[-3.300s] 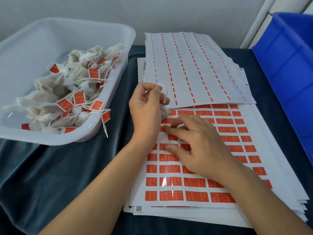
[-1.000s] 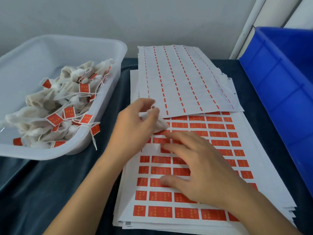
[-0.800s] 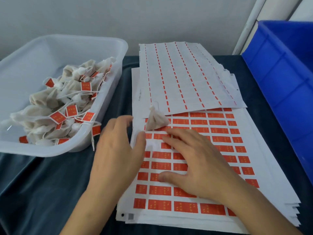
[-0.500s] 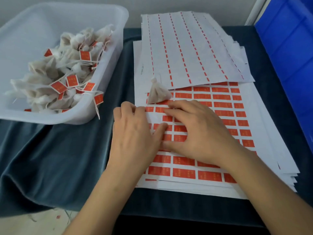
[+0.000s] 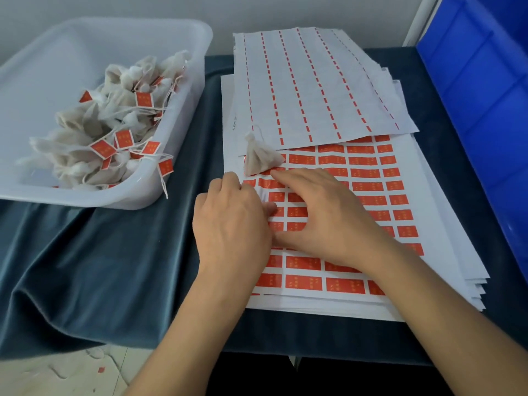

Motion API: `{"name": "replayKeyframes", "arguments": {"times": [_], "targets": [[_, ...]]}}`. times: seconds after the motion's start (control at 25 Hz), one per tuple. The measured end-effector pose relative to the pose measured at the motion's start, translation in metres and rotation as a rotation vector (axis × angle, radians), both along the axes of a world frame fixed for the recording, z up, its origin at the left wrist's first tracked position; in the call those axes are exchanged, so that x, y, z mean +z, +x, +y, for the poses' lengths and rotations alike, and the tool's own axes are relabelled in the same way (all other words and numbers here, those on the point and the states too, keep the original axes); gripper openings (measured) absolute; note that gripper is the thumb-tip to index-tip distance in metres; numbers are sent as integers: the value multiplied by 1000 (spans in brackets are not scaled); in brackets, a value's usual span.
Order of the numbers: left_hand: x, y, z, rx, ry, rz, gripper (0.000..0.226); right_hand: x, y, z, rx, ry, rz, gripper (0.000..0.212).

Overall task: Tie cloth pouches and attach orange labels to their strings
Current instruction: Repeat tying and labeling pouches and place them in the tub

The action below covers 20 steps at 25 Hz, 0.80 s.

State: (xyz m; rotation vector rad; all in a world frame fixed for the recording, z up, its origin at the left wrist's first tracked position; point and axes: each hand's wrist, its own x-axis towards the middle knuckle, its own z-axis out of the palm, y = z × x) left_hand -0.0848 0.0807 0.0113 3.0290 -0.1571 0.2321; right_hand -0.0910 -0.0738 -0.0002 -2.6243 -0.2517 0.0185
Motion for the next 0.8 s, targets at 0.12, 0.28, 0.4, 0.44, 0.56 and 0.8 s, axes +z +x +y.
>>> {"name": "replayKeyframes", "arguments": {"times": [0.12, 0.28, 0.4, 0.44, 0.56, 0.8], "targets": [[2, 1, -2, 6, -2, -5, 32, -2, 1, -4, 1, 47, 9, 96], [5, 2, 1, 38, -120, 9, 22, -2, 3, -11, -6, 114, 36, 90], [5, 4, 3, 59, -247, 24, 19, -5, 4, -11, -4, 100, -25, 77], [6, 5, 4, 70, -302, 29, 21, -7, 4, -10, -1, 86, -52, 73], [6, 10, 9, 70, -451, 29, 24, -12, 5, -6, -18, 77, -105, 59], [6, 20, 19, 94, -592, 147, 16, -8, 6, -5, 11, 47, -152, 43]]}}
